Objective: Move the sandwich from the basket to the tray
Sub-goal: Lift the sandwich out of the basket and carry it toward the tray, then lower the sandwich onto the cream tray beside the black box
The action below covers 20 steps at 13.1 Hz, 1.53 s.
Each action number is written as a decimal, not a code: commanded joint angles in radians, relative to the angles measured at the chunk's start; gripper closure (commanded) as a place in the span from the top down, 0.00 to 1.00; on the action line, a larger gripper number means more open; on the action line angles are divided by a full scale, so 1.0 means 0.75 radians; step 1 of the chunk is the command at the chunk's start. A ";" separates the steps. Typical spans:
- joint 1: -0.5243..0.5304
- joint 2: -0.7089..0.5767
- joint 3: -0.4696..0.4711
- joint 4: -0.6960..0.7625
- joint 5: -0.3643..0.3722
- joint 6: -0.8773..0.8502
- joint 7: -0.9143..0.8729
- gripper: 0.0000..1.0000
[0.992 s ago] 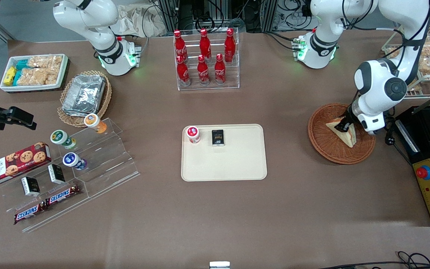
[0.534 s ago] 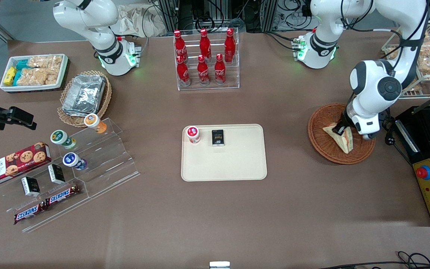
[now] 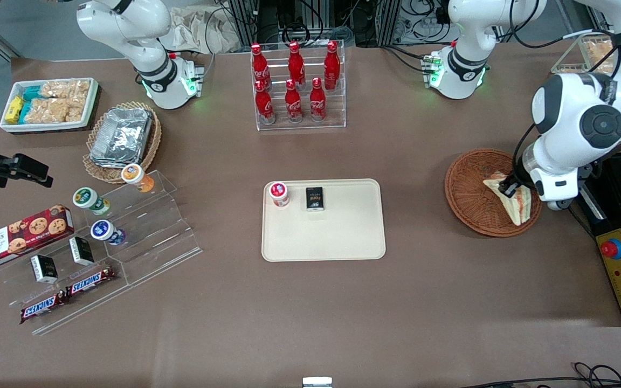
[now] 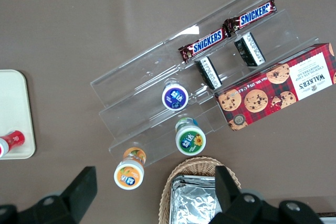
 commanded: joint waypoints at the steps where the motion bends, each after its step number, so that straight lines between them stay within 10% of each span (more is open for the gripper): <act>1: -0.002 0.039 -0.108 0.187 0.020 -0.142 0.001 0.00; 9: -0.067 0.222 -0.530 0.482 0.068 -0.192 -0.019 0.00; 17: -0.229 0.613 -0.530 0.506 0.220 0.143 -0.062 0.00; 20: -0.268 0.760 -0.530 0.518 0.414 0.191 -0.211 0.00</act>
